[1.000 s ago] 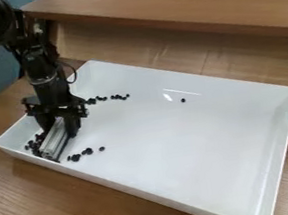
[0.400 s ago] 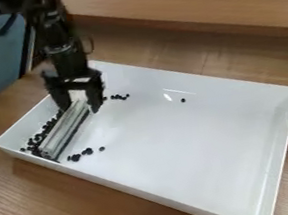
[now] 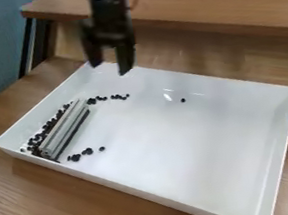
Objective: Sweep into pile
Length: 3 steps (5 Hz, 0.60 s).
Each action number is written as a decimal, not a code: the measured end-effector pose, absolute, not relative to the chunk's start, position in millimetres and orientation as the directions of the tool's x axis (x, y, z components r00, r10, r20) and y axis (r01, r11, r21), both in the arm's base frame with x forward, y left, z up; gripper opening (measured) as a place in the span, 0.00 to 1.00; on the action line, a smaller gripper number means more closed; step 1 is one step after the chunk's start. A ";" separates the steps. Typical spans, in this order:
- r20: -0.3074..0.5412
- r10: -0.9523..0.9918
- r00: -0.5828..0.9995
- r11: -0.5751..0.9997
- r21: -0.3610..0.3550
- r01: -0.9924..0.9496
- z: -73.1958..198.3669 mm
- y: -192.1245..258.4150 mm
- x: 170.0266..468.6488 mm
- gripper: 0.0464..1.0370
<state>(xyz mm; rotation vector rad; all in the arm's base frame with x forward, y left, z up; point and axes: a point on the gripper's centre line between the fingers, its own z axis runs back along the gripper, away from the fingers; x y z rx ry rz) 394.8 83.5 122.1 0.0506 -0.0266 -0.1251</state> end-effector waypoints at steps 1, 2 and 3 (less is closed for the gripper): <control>0.001 -0.265 0.964 0.964 0.018 0.265 125.5 51.7 407.9 0.96; 0.002 -0.324 0.946 0.946 0.019 0.324 124.9 27.9 410.7 0.96; -0.002 -0.333 0.943 0.943 0.004 0.333 111.3 21.4 407.3 0.96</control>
